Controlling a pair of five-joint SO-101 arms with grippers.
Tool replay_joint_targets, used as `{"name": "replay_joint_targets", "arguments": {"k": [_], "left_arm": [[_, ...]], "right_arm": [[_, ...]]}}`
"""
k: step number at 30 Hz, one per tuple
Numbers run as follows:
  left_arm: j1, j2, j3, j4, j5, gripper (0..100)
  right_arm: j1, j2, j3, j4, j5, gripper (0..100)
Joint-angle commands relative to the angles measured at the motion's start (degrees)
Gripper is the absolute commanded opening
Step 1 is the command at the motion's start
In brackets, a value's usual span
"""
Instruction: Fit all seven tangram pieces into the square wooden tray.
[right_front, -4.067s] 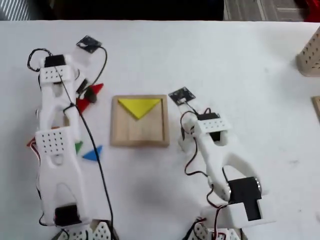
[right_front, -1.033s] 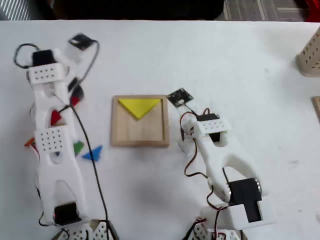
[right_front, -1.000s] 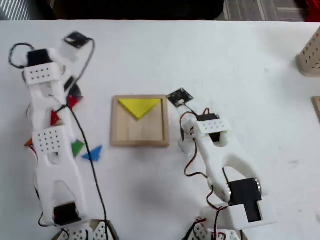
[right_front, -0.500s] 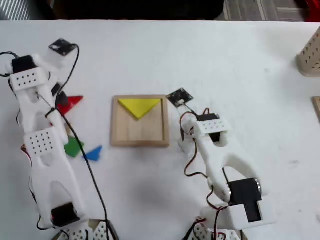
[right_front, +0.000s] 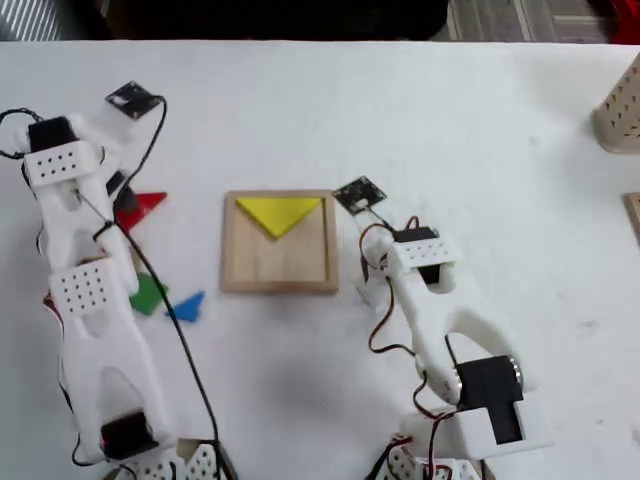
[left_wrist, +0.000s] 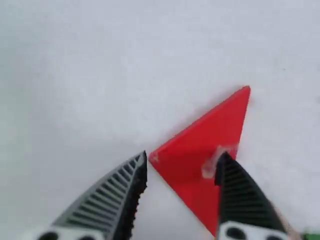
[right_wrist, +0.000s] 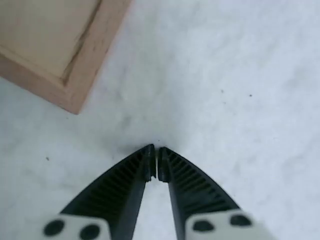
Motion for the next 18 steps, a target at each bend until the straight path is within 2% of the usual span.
{"name": "replay_joint_targets", "arguments": {"k": [1,4,14,18], "left_arm": [[1.2,6.7,0.8,0.5,-2.9,23],[1.6,6.8,0.8,3.3,-4.0,23],[1.5,8.7,2.9,2.2,-4.3,23],[1.5,8.6,2.8,2.2,-4.5,13]], "right_arm": [[-1.3,-1.5,0.0,-0.7,0.6,1.9],[-1.3,-1.5,0.0,-0.7,0.6,1.9],[-1.3,-1.5,0.0,-0.7,0.6,1.9],[-1.3,-1.5,0.0,-0.7,0.6,1.9]]}}
